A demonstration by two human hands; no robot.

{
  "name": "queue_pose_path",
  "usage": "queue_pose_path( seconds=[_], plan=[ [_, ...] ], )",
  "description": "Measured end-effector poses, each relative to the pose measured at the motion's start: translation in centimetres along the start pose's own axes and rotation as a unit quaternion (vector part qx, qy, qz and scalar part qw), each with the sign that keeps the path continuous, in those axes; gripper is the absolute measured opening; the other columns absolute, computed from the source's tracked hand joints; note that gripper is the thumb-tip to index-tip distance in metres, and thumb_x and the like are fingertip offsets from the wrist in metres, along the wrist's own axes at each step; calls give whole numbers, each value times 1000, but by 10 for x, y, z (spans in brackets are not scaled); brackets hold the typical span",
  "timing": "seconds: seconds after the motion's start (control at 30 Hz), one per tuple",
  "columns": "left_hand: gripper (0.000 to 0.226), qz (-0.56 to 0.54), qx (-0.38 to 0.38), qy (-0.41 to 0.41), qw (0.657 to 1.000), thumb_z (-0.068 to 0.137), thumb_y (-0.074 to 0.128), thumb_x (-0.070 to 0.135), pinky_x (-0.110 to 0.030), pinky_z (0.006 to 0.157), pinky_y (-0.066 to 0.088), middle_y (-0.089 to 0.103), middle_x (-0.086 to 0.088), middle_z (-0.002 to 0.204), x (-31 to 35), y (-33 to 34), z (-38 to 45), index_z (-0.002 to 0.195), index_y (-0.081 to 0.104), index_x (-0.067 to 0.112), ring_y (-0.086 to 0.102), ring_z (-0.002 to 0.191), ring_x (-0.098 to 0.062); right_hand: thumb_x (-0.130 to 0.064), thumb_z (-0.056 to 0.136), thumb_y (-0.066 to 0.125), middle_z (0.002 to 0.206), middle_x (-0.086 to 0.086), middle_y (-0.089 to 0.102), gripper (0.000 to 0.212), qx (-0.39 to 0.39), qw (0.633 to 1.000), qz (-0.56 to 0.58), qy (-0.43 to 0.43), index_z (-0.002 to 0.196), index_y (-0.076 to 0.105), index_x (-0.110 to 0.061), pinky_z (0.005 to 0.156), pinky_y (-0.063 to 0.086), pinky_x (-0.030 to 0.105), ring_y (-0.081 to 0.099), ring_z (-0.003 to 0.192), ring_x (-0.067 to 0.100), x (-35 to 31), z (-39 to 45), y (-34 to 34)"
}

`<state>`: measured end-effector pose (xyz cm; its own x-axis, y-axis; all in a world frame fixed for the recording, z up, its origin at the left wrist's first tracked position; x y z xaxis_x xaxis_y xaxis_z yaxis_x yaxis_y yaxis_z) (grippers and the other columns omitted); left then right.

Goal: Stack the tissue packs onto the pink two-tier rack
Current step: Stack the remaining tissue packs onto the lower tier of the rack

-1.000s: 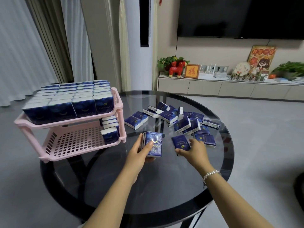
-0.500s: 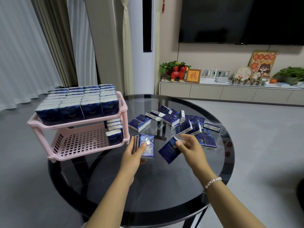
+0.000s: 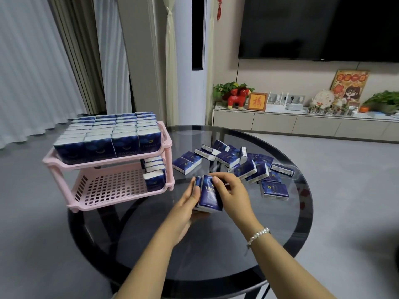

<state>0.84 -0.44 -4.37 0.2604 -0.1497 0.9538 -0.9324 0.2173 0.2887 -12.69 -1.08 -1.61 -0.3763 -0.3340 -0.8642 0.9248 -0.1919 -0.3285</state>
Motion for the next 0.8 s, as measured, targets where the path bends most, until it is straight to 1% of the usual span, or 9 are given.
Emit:
queue_pose_path(
  seconds=[0.1,0.2,0.3,0.37,0.43,0.5,0.63,0.73,0.8],
  plan=[
    [71,16,-14,-2,1000,75,64,44,-46,98,49,63,-4,128,3,-1,-3,141,42,29,62,114,-23,-24,92,56,94,-22,55,18,4,1000,-11,-21,93,63,-41,89,46,28,53,101,12,-2,0,6],
    [48,9,-3,8,1000,86,61,27,-45,97,47,69,1,117,6,-6,-4,133,51,28,66,105,-17,-36,88,60,115,-5,56,30,-51,995,64,60,117,57,-39,94,48,29,57,105,11,6,3,7],
    [39,-12,3,22,1000,92,52,19,-39,90,50,70,4,114,14,-14,-9,130,53,29,67,99,-11,-46,77,64,129,8,58,75,-198,927,241,206,142,35,-21,100,48,39,61,113,22,17,6,7],
    [41,0,4,29,1000,93,51,18,-37,90,51,68,3,119,16,-21,-13,131,50,31,66,103,-13,-38,79,66,122,12,64,71,-275,886,296,226,138,37,-11,94,52,35,63,110,25,16,5,10],
    [51,29,4,30,999,89,55,22,-35,91,52,63,5,126,18,-31,-20,136,43,36,63,109,-14,-35,76,70,122,14,63,65,-321,875,300,206,130,47,-10,88,54,31,63,108,25,12,5,15],
    [70,75,3,25,997,81,64,30,-34,103,45,56,11,135,18,-46,-29,140,30,44,57,119,-10,-31,69,79,127,12,60,73,-342,872,297,183,132,47,-11,89,53,30,61,113,24,12,6,21],
    [92,216,-10,-11,976,70,70,53,-28,115,28,40,33,137,14,-82,-51,143,14,51,36,134,3,4,80,67,122,-14,58,61,-390,882,217,150,127,44,-27,84,51,19,59,109,-2,4,2,38],
    [95,320,-7,-43,946,87,63,43,-18,110,24,24,38,138,16,-91,-60,143,-13,46,26,137,3,13,79,62,129,-15,53,75,-426,880,177,112,136,35,-28,89,49,20,56,117,2,2,-2,55],
    [95,391,-3,-51,919,91,58,39,-17,108,21,15,28,147,17,-94,-62,133,-27,47,20,140,0,11,78,65,137,-14,45,88,-440,878,159,104,143,22,-28,93,47,22,51,122,3,2,-2,63]
  ],
)
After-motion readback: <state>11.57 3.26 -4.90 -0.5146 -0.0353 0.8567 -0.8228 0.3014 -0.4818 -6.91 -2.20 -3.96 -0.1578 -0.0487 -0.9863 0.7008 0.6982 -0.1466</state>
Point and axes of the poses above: each hand's wrist, its own z-axis towards the middle knuckle, its own y-axis out of the palm, x = y × z, the point moved 1 cm from there along z, towards the middle knuckle
